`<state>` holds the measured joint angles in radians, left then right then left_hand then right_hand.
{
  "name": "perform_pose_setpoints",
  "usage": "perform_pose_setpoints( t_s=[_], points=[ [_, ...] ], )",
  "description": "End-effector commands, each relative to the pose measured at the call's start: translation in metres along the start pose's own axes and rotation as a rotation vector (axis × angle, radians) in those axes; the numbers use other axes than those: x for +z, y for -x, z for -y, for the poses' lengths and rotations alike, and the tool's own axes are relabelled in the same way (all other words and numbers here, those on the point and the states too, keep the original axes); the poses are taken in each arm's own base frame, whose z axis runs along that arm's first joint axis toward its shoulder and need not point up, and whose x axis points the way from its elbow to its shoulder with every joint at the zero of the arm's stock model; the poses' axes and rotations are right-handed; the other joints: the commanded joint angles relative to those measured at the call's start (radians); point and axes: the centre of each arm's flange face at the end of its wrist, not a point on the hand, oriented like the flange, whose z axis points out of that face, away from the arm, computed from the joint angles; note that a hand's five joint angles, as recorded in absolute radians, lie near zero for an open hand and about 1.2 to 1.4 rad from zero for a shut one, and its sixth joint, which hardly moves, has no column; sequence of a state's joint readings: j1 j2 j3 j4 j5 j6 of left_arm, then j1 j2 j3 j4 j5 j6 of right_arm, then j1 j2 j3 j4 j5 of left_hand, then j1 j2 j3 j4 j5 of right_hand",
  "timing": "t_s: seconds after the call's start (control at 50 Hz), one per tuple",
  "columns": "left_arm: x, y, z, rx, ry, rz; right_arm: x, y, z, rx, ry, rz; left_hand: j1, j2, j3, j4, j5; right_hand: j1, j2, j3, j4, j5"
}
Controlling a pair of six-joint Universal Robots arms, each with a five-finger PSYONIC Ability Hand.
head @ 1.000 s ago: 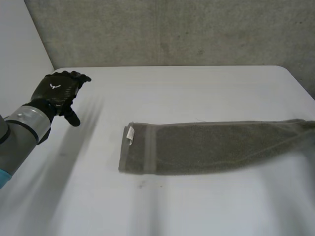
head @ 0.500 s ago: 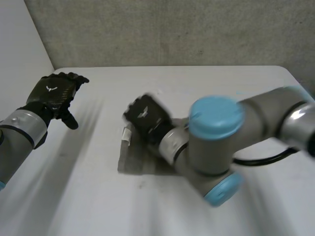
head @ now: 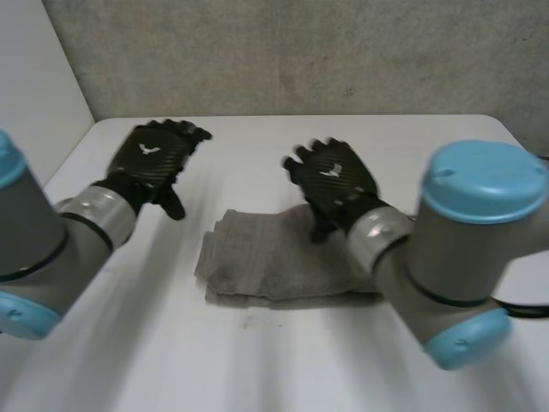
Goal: Fold the towel.
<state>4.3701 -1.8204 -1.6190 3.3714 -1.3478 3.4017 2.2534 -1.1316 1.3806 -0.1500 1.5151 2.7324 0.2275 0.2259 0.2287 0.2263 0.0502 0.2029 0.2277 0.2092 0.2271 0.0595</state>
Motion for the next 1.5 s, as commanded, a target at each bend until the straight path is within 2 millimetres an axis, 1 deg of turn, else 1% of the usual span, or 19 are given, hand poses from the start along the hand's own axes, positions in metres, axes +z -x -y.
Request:
perform_pose_setpoints(
  t_s=[0.02, 0.18, 0.32, 0.38, 0.56, 0.6, 0.66, 0.7, 0.82, 0.86, 0.96, 1.0, 1.02, 1.04, 1.08, 1.2, 1.26, 1.36, 1.5],
  points=[
    [0.018, -0.044, -0.03, 0.007, 0.08, -0.065, -0.034, -0.043, -0.072, 0.165, 0.264, -0.009, 0.024, 0.026, 0.023, 0.025, 0.027, -0.028, -0.053, -0.035, -0.053, -0.06],
    [0.023, -0.058, -0.078, 0.014, 0.228, -0.029, -0.053, -0.057, -0.118, 0.239, 0.361, -0.018, 0.024, 0.026, 0.023, 0.025, 0.027, 0.217, 0.192, 0.21, 0.193, 0.186],
    [0.005, -0.07, -0.093, 0.013, 0.294, -0.061, -0.046, -0.064, -0.138, 0.218, 0.33, -0.057, 0.021, 0.023, 0.02, 0.022, 0.024, 0.884, 0.86, 0.878, 0.86, 0.853],
    [-0.006, -0.079, -0.093, 0.018, 0.307, -0.085, -0.04, -0.071, -0.133, 0.18, 0.305, -0.08, 0.018, 0.02, 0.017, 0.019, 0.021, 1.193, 1.168, 1.186, 1.168, 1.161],
    [-0.024, -0.076, -0.05, 0.011, 0.201, -0.073, -0.011, -0.097, -0.08, 0.081, 0.12, -0.141, 0.015, 0.017, 0.014, 0.017, 0.018, 1.193, 1.169, 1.187, 1.169, 1.162],
    [-0.031, -0.068, -0.03, 0.011, 0.149, -0.044, -0.001, -0.07, -0.041, 0.04, 0.015, -0.079, 0.012, 0.014, 0.011, 0.014, 0.015, 1.193, 1.169, 1.187, 1.169, 1.162],
    [-0.035, -0.062, -0.022, 0.012, 0.129, -0.016, 0.003, -0.051, -0.022, 0.025, -0.032, -0.032, 0.012, 0.014, 0.011, 0.014, 0.015, 1.193, 1.169, 1.187, 1.169, 1.162],
    [-0.04, -0.044, -0.009, 0.013, 0.102, 0.071, 0.008, -0.012, -0.006, 0.008, -0.061, 0.073, 0.004, 0.005, 0.003, 0.005, 0.006, 1.193, 1.169, 1.187, 1.169, 1.162],
    [-0.048, -0.017, 0.004, 0.008, 0.071, 0.19, 0.004, 0.053, -0.011, -0.062, -0.014, 0.265, -0.002, -0.001, -0.003, -0.001, 0.001, 1.193, 1.169, 1.187, 1.169, 1.162],
    [-0.049, 0.0, 0.008, 0.005, 0.059, 0.24, -0.006, 0.094, -0.026, -0.126, 0.024, 0.378, -0.002, -0.001, -0.003, -0.001, 0.001, 1.193, 1.169, 1.187, 1.169, 1.162],
    [-0.048, 0.009, 0.009, 0.005, 0.051, 0.252, -0.012, 0.113, -0.043, -0.183, 0.062, 0.43, 0.001, 0.002, 0.0, 0.002, 0.003, 1.193, 1.169, 1.187, 1.169, 1.162],
    [-0.047, 0.007, 0.011, 0.005, 0.042, 0.236, -0.012, 0.11, -0.04, -0.184, 0.061, 0.414, 0.007, 0.008, 0.005, 0.008, 0.009, 1.165, 1.14, 1.159, 1.141, 1.134],
    [-0.045, 0.005, 0.011, 0.002, 0.035, 0.217, -0.012, 0.106, -0.033, -0.173, 0.049, 0.401, 0.009, 0.011, 0.008, 0.011, 0.012, 0.752, 0.728, 0.746, 0.728, 0.721],
    [-0.045, 0.005, 0.011, 0.002, 0.035, 0.217, -0.012, 0.106, -0.033, -0.173, 0.049, 0.401, 0.01, 0.011, 0.008, 0.011, 0.012, 0.748, 0.723, 0.742, 0.724, 0.717],
    [-0.04, 0.002, 0.016, -0.022, 0.006, 0.181, -0.017, 0.085, -0.004, -0.125, -0.007, 0.344, 0.012, 0.014, 0.011, 0.014, 0.015, -0.018, -0.043, -0.024, -0.042, -0.049],
    [-0.022, -0.008, 0.01, -0.117, 0.007, 0.128, -0.02, 0.013, 0.011, 0.146, -0.007, 0.178, 0.021, 0.023, 0.02, 0.022, 0.024, -0.028, -0.053, -0.035, -0.053, -0.06],
    [-0.009, -0.022, 0.01, -0.161, 0.0, 0.085, -0.021, -0.002, 0.011, 0.214, -0.003, 0.141, 0.027, 0.029, 0.026, 0.028, 0.03, -0.028, -0.053, -0.035, -0.053, -0.06],
    [0.016, -0.058, -0.009, -0.18, 0.04, -0.01, -0.019, -0.049, -0.007, 0.391, 0.043, 0.035, 0.03, 0.032, 0.029, 0.031, 0.033, -0.028, -0.053, -0.035, -0.053, -0.06],
    [0.026, -0.08, -0.038, -0.204, 0.111, -0.06, -0.004, -0.043, -0.038, 0.448, 0.132, 0.109, 0.03, 0.032, 0.029, 0.031, 0.033, -0.028, -0.053, -0.035, -0.053, -0.06]
  ],
)
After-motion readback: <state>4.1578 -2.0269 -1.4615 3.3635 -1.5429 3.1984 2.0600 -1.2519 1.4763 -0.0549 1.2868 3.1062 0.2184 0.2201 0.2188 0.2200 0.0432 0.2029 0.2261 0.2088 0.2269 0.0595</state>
